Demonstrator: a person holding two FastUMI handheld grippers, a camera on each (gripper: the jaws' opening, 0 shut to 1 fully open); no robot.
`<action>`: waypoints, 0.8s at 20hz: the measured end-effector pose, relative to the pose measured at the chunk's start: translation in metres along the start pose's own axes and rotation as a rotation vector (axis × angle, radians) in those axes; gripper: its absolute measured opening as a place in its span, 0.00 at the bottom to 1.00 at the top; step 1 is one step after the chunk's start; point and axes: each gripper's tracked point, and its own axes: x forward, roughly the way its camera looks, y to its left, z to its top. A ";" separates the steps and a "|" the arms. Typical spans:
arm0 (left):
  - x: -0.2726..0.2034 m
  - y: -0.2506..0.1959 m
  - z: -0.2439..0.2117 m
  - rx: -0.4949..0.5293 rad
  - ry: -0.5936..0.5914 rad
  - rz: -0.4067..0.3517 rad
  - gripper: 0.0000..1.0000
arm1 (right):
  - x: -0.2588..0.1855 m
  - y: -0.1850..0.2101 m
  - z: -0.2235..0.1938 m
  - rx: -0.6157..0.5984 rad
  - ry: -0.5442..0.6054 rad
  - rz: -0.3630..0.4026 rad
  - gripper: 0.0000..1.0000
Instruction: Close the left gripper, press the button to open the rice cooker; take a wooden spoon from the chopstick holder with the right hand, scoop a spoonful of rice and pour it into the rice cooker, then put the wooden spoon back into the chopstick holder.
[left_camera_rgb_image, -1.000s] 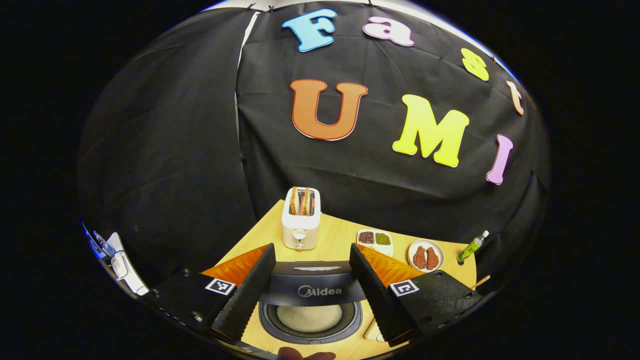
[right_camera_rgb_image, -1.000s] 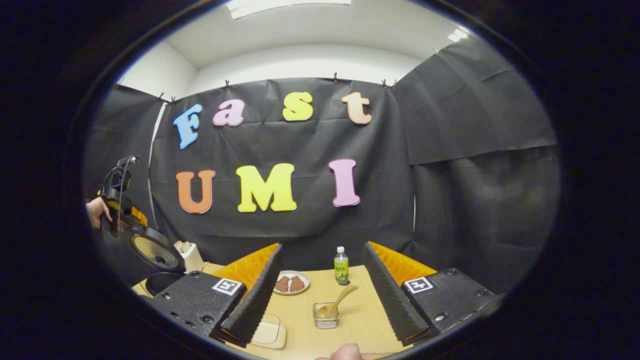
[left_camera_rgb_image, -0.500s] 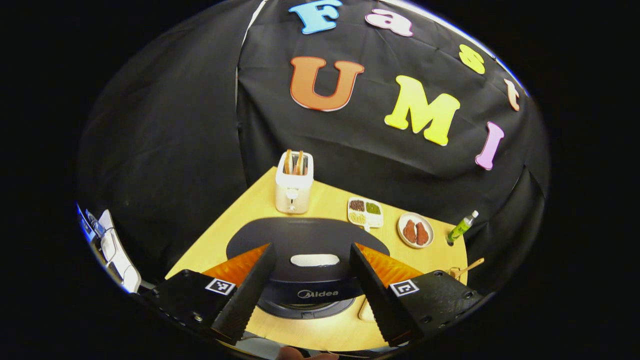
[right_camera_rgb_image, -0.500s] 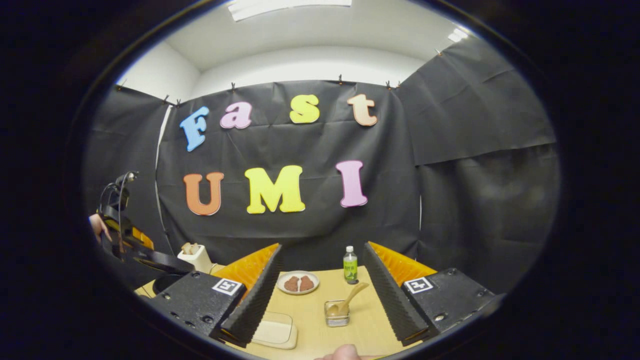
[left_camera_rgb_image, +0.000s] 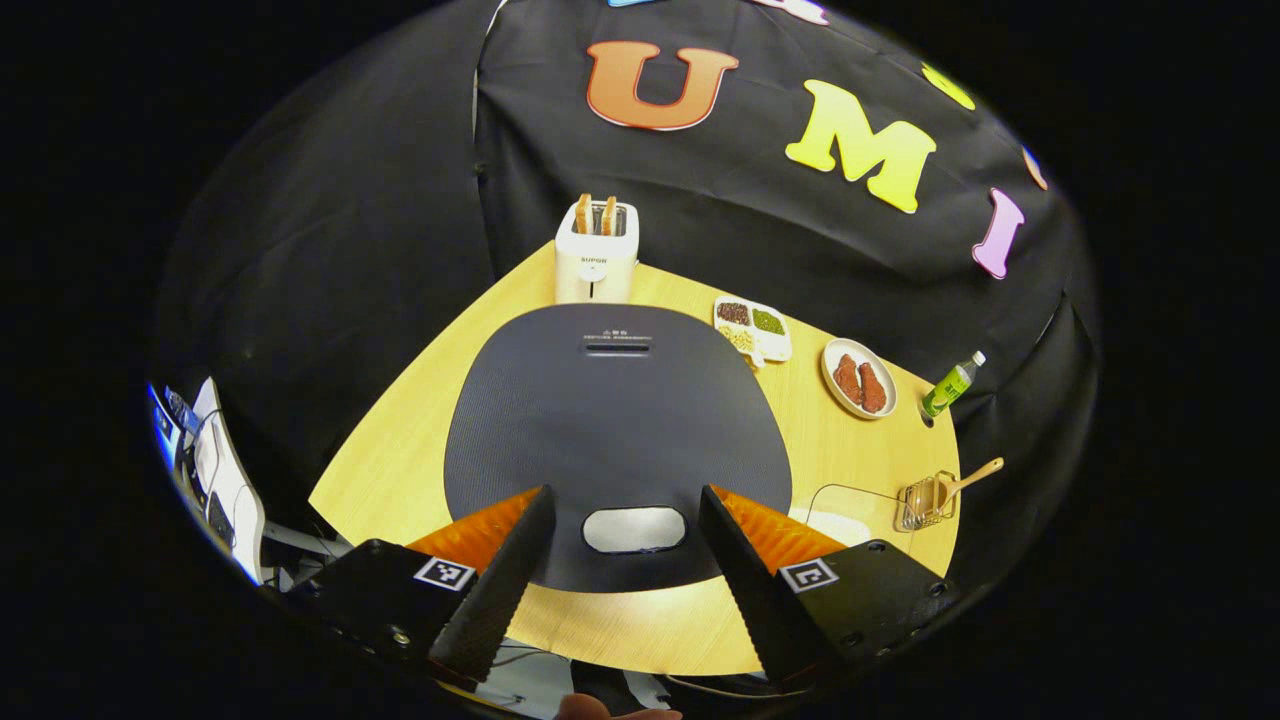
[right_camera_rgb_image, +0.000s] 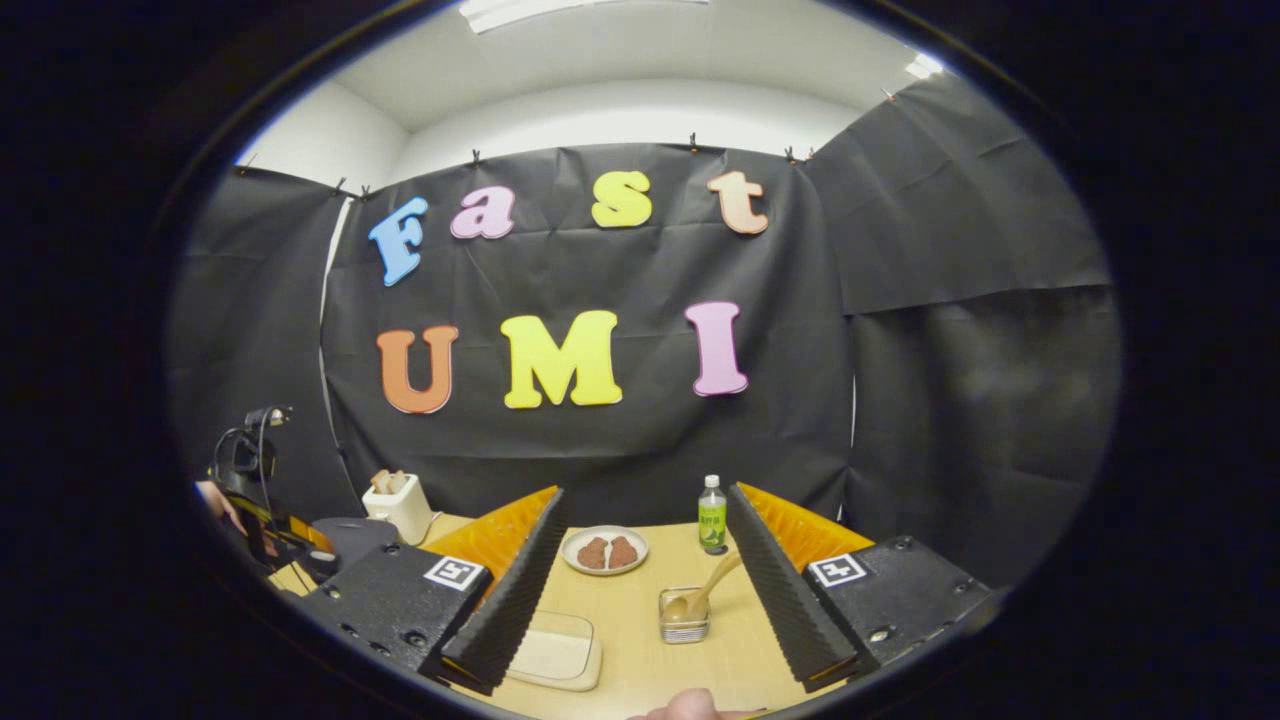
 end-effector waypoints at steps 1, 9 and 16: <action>0.002 0.001 -0.002 -0.006 0.005 0.003 0.96 | 0.003 0.000 -0.001 0.000 0.000 0.005 1.00; 0.018 0.003 -0.018 0.040 -0.032 0.080 0.97 | 0.040 0.004 -0.029 0.040 0.050 0.076 1.00; 0.001 0.001 -0.007 0.038 -0.147 0.090 0.95 | 0.071 0.021 -0.021 0.039 0.044 0.154 0.99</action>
